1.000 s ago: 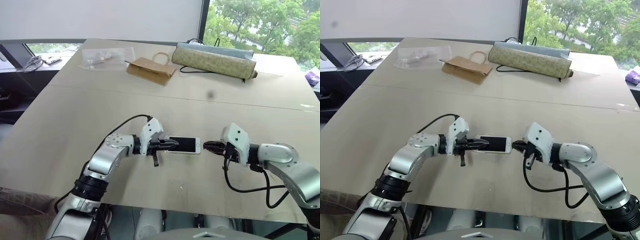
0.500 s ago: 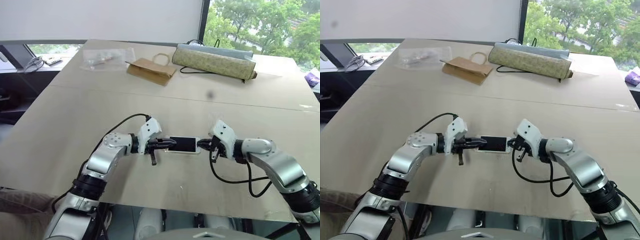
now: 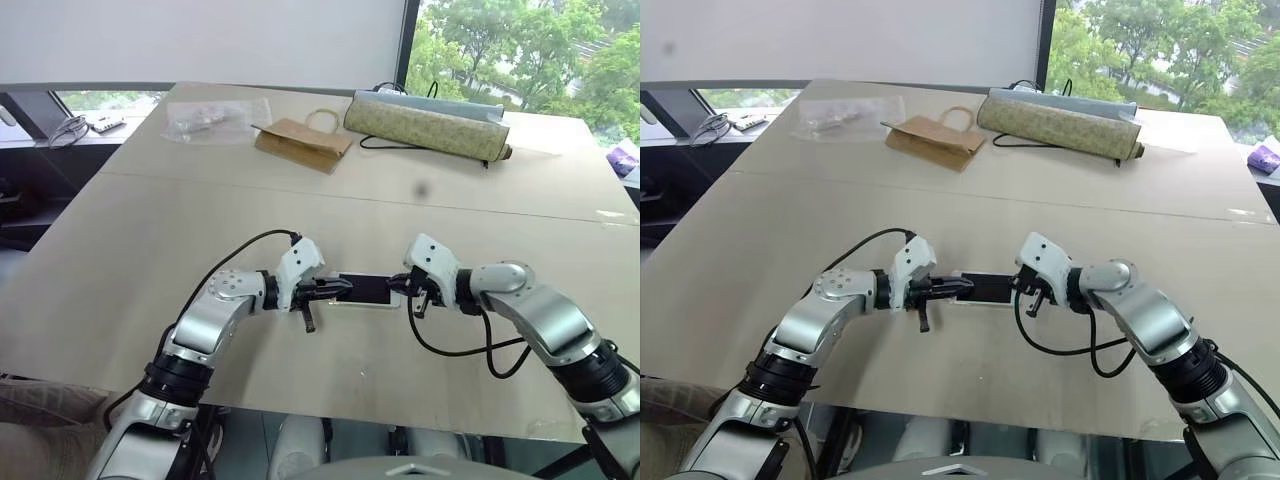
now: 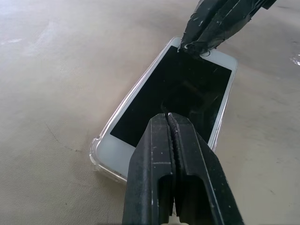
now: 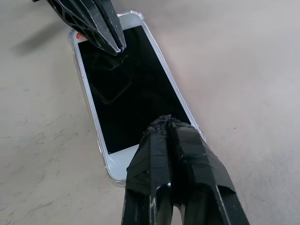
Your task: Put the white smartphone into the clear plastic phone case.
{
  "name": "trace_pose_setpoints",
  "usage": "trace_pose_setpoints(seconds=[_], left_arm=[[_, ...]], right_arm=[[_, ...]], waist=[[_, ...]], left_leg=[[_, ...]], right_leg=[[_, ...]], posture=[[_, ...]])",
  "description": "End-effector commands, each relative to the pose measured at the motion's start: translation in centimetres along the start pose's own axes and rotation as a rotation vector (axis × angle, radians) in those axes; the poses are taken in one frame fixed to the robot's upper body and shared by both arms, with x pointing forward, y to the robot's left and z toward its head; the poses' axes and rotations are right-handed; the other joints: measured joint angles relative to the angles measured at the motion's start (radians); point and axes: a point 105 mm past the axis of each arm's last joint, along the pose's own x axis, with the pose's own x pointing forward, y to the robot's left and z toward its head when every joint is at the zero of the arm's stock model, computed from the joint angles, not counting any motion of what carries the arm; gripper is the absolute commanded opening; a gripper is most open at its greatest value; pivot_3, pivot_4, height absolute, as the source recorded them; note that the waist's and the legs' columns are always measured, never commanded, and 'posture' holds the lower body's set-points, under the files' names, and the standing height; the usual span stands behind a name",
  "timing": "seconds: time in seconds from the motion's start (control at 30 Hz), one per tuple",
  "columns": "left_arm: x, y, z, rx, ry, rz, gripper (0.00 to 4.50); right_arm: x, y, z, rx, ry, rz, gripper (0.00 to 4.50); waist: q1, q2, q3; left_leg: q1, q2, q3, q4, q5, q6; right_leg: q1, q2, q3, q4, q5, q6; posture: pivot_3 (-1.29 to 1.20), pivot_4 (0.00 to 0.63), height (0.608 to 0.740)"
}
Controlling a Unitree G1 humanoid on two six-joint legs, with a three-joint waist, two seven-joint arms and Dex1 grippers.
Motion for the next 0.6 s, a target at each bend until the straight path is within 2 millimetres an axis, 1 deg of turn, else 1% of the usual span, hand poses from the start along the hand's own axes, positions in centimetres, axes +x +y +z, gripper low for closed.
trace_pose_setpoints(seconds=[0.03, 0.07, 0.17, 0.2, 0.33, 0.6], left_arm=[[0.5, -0.7, -0.9, -0.021, 0.041, -0.017, 0.05], [0.5, -0.8, -0.9, -0.022, 0.041, -0.018, 0.05], [0.6, -0.8, -0.9, -0.023, 0.042, -0.017, 0.05], [0.6, -0.8, -0.9, -0.023, 0.043, -0.016, 0.05], [0.6, -0.8, -0.9, -0.025, 0.046, -0.013, 0.05], [0.6, -0.7, -1.0, -0.03, 0.048, -0.007, 0.05]], right_arm=[[1.6, 1.2, -5.1, 0.145, 0.181, 0.052, 0.0], [1.9, 1.2, -5.9, 0.163, 0.202, 0.052, 0.0], [2.3, 1.4, -7.3, 0.192, 0.242, 0.052, 0.0], [2.3, 1.4, -7.7, 0.198, 0.251, 0.051, 0.0], [2.3, 1.6, -8.4, 0.218, 0.272, 0.053, 0.0], [2.4, 1.8, -8.9, 0.255, 0.293, 0.054, 0.0]], waist=[[-0.001, 0.0, -0.002], [-0.001, -0.001, -0.003], [-0.003, -0.001, -0.005], [-0.003, 0.0, -0.007], [-0.005, -0.001, -0.012], [-0.006, 0.0, -0.019]], left_leg=[[0.001, 0.0, 0.0, 0.0, 0.0, 0.0], [0.002, 0.0, 0.0, 0.0, 0.0, 0.0], [0.007, 0.0, 0.0, -0.001, 0.0, 0.0], [0.014, 0.001, 0.001, -0.002, 0.0, 0.0], [0.016, 0.002, 0.0, -0.002, 0.0, 0.0], [0.016, 0.001, 0.0, -0.005, 0.0, 0.0]], right_leg=[[0.001, 0.0, 0.0, 0.0, 0.0, 0.0], [0.002, 0.0, 0.0, 0.0, -0.001, -0.003], [0.007, 0.0, 0.0, 0.0, -0.002, -0.003], [0.012, -0.001, 0.0, -0.001, -0.002, -0.004], [0.014, -0.004, 0.0, -0.001, -0.002, -0.004], [0.013, -0.008, 0.0, -0.002, -0.002, -0.004]], posture=[[0.0, 0.15, 0.74], [0.0, 0.15, 0.74], [0.0, 0.15, 0.74], [0.0, 0.15, 0.74], [0.0, 0.15, 0.74], [0.0, 0.15, 0.74]])
